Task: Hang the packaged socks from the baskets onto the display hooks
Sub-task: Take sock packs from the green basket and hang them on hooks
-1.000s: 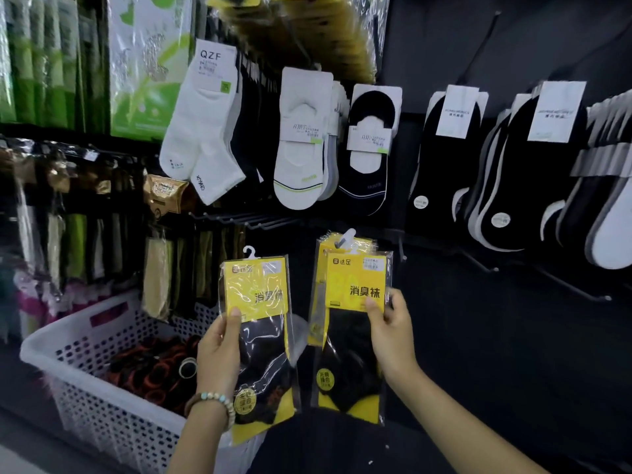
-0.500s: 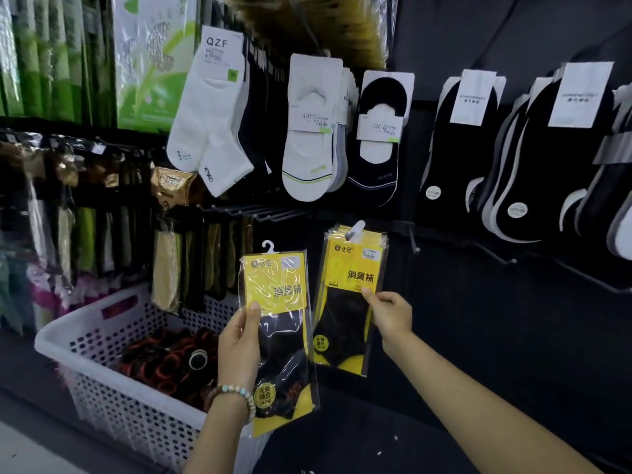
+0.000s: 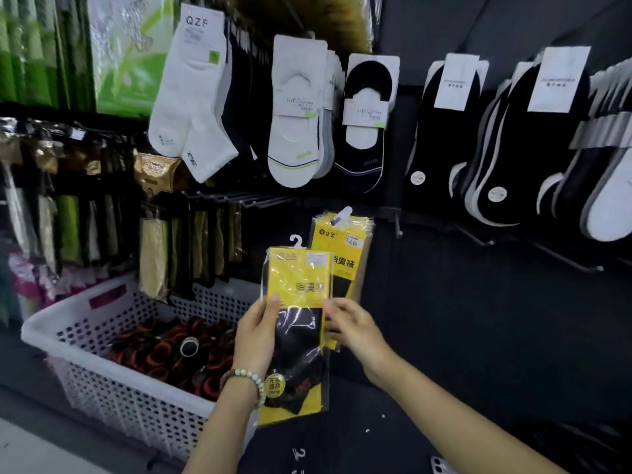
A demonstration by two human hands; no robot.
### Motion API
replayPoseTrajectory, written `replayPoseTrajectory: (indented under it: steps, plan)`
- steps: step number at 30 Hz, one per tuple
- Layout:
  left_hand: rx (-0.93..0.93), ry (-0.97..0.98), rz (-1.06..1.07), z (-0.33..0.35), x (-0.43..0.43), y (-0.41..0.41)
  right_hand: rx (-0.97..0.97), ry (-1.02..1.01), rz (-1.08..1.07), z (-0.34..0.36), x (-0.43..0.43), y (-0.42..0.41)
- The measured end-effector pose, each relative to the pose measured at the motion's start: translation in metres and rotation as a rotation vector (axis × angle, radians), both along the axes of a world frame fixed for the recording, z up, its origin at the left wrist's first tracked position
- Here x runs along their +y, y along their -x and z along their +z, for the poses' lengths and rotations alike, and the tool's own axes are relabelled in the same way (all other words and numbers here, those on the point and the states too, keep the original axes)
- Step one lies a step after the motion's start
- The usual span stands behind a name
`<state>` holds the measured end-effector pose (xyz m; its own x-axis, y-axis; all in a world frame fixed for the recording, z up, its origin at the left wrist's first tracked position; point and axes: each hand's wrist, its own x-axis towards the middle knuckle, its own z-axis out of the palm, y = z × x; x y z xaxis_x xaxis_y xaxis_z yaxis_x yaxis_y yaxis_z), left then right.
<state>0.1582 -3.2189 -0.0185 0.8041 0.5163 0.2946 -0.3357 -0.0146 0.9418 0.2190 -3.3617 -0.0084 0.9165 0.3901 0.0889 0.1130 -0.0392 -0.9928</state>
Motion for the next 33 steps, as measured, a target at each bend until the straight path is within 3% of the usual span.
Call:
replayPoseTrajectory:
  steps: [3, 8, 16, 24, 33]
  plan:
    - [-0.004, -0.011, -0.092, 0.000, -0.010, -0.001, -0.114, -0.125, 0.033, -0.004, 0.000, 0.010]
    - [0.003, -0.007, -0.207, 0.000, -0.019, -0.003, -0.238, -0.262, -0.235, 0.001, -0.014, 0.006]
    - [0.085, -0.045, -0.285, -0.007, -0.023, -0.011, -0.300, -0.108, -0.308, 0.018, -0.011, -0.019]
    - [0.142, -0.030, -0.253, -0.025, -0.010, -0.019, -0.065, -0.117, -0.274, 0.009, 0.002, -0.037]
    - [0.269, -0.216, -0.181, -0.063, -0.018, -0.015, 0.104, 0.007, -0.286, -0.054, -0.050, -0.021]
